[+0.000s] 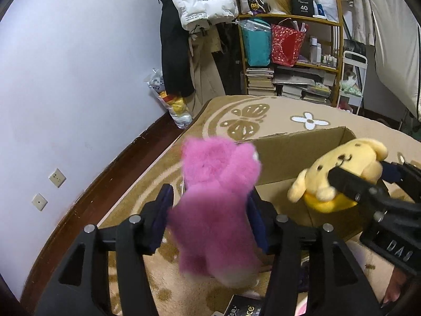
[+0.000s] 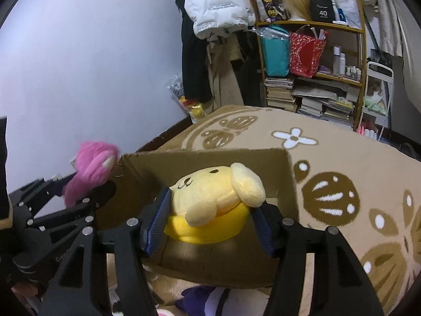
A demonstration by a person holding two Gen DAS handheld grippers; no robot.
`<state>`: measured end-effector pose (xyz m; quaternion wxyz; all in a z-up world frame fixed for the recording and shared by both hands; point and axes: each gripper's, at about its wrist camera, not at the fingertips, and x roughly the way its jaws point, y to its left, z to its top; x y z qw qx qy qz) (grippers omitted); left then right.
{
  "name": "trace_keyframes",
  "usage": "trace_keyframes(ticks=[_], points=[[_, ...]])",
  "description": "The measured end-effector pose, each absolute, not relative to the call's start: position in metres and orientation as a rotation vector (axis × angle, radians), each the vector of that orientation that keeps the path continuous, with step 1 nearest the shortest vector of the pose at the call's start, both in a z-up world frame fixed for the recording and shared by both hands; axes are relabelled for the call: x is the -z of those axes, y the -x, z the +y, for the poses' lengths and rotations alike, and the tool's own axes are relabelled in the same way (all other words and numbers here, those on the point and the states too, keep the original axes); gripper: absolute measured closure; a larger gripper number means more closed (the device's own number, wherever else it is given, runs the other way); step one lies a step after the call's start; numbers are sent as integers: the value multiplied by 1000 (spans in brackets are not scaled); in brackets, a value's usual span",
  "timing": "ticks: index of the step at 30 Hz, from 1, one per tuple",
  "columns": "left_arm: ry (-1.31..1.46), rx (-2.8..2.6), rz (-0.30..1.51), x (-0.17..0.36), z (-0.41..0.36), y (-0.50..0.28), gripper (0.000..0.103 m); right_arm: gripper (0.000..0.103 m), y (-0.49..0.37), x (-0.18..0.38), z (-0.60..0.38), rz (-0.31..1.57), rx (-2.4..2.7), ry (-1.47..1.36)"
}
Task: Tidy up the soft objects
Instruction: 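Release the yellow dog with the right tool while the left tool drops the pink bear into the box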
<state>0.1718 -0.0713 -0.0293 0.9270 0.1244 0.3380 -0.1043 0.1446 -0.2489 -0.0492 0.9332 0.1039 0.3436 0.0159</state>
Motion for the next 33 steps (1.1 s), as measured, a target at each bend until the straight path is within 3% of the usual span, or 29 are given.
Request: trace_keyframes(ticks=[3,9,11,14,16,21,33], points=[[-248,212,685,28,-70,-171,44,38,-143,51,-245,714,-27,-189],[-233,190,666,24,-67,-167,20,36,-137,49,-250,706,-17,-216],[-228,180,664,22,-64,-166,10,28,-136,48,-253,704,-5,-223],[-217,169,666,21,-59,-166,2,25,-134,45,-257,697,22,-224],[-205,170,670,20,-54,-166,1,23,-134,44,-259,699,20,-231],[-170,155,681,18,-45,-167,1,1,-129,38,-264,666,34,-256],[-162,101,597,-3,-25,-138,1,0,-114,30,-264,685,35,-259]])
